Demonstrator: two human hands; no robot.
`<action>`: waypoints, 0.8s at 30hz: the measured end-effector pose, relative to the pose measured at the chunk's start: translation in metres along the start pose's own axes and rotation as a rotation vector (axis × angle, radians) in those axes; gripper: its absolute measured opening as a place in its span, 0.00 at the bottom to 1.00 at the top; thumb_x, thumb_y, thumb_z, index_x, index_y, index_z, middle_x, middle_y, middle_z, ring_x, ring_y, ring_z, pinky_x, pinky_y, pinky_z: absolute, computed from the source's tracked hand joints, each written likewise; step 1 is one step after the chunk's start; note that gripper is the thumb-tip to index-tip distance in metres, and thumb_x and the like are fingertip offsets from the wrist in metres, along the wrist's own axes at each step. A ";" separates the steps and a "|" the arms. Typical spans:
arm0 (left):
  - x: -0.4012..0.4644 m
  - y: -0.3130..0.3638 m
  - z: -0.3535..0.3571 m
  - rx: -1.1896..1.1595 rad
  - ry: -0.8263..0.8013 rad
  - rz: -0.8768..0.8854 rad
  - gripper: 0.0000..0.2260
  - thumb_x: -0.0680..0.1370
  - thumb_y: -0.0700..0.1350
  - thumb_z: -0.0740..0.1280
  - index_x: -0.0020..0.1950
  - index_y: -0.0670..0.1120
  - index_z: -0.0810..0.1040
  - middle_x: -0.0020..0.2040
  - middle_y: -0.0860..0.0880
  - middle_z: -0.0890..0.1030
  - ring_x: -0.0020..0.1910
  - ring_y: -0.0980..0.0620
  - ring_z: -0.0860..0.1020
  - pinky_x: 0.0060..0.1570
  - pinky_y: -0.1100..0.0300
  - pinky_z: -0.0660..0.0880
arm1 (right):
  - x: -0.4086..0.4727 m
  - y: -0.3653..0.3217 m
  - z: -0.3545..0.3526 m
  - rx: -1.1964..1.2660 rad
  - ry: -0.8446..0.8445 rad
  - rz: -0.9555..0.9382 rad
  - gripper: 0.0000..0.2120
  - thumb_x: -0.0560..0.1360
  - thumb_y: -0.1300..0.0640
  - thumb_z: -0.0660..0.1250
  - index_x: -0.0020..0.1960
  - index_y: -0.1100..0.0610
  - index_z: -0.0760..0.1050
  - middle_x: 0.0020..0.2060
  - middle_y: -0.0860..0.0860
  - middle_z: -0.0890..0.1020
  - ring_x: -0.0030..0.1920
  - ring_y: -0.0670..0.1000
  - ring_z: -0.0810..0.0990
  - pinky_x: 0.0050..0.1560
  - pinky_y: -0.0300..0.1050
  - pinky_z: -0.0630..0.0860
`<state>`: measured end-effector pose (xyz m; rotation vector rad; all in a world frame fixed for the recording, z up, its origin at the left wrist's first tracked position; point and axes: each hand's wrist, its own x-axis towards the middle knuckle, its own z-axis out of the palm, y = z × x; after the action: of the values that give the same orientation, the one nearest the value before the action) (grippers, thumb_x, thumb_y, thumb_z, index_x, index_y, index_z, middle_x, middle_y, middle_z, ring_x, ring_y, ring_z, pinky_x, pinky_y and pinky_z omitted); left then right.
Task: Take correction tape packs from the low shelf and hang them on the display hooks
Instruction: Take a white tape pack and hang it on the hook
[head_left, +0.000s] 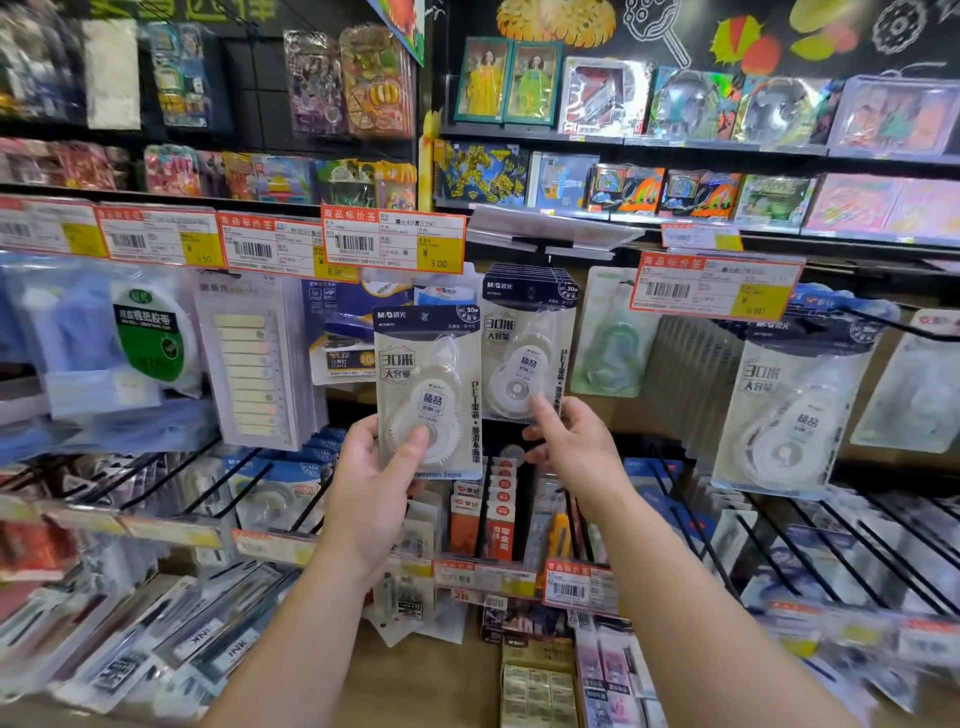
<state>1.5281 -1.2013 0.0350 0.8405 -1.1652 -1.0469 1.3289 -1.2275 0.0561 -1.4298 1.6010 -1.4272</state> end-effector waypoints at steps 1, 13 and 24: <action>0.000 0.000 0.000 0.003 0.000 -0.001 0.22 0.70 0.56 0.70 0.63 0.53 0.74 0.56 0.53 0.84 0.57 0.53 0.82 0.63 0.45 0.76 | 0.001 0.001 -0.001 -0.014 0.000 -0.004 0.18 0.79 0.38 0.61 0.52 0.53 0.75 0.44 0.48 0.84 0.37 0.47 0.83 0.46 0.50 0.80; -0.005 0.000 0.002 0.006 -0.021 -0.036 0.14 0.79 0.47 0.68 0.64 0.49 0.73 0.54 0.52 0.85 0.53 0.54 0.84 0.50 0.57 0.78 | 0.001 0.005 -0.005 -0.015 0.036 0.088 0.20 0.76 0.36 0.64 0.58 0.51 0.70 0.48 0.47 0.80 0.46 0.49 0.83 0.49 0.47 0.80; -0.013 0.010 0.017 0.008 -0.058 0.004 0.16 0.77 0.47 0.69 0.63 0.49 0.74 0.55 0.51 0.85 0.53 0.55 0.84 0.49 0.58 0.81 | -0.064 -0.018 -0.002 -0.095 -0.027 -0.224 0.09 0.76 0.40 0.65 0.52 0.43 0.73 0.40 0.47 0.83 0.41 0.46 0.81 0.44 0.45 0.80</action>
<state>1.5129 -1.1855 0.0441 0.8186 -1.2203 -1.0702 1.3513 -1.1653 0.0583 -1.7219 1.5493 -1.4635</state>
